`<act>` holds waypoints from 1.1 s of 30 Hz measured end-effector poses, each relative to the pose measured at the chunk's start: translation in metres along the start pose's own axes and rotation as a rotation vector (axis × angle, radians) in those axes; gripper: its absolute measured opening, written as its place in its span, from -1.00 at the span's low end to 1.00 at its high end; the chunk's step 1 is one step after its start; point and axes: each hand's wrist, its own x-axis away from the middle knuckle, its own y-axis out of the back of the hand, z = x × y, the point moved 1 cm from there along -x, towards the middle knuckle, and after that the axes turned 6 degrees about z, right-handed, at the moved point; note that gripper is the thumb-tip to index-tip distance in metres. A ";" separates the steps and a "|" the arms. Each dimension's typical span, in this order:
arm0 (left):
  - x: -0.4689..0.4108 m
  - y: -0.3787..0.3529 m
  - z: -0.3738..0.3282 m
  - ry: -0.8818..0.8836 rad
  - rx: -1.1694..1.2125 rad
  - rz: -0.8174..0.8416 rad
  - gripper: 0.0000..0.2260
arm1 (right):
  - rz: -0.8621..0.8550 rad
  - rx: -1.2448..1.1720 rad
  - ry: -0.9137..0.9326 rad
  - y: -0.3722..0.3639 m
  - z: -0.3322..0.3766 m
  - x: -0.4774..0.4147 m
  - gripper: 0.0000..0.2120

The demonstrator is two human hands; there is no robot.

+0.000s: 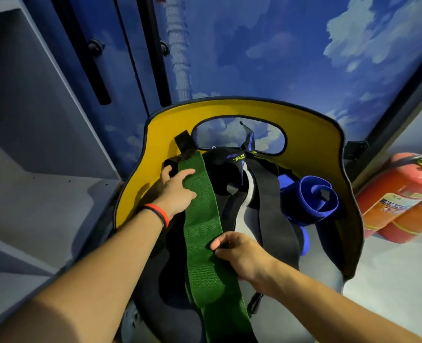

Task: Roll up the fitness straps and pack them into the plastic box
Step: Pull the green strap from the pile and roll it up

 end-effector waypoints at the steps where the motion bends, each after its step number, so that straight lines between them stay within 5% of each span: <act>1: 0.004 0.003 -0.003 -0.007 -0.014 -0.002 -0.49 | -0.012 -0.006 0.004 -0.001 0.000 0.000 -0.81; 8: 0.059 0.009 0.001 0.066 -0.115 0.044 -0.84 | -0.080 -0.054 0.055 -0.005 -0.002 0.004 -0.82; 12: 0.093 -0.005 0.021 0.211 -0.216 0.221 -0.56 | -0.166 -0.132 0.105 -0.004 -0.002 0.006 -0.86; 19: 0.138 -0.035 0.053 0.446 0.468 0.334 -0.70 | -0.217 -0.099 0.129 -0.017 -0.006 0.006 -0.83; 24: 0.156 -0.055 0.044 0.458 0.730 0.323 -0.75 | -0.269 0.131 0.156 -0.023 -0.005 0.013 -0.88; 29: 0.156 -0.066 0.043 0.440 0.739 0.225 -0.82 | -0.152 -0.092 0.181 -0.024 -0.011 0.027 -0.70; 33: 0.116 -0.089 0.083 0.414 0.633 0.112 -0.67 | -0.245 0.129 0.154 -0.015 -0.039 0.032 -0.69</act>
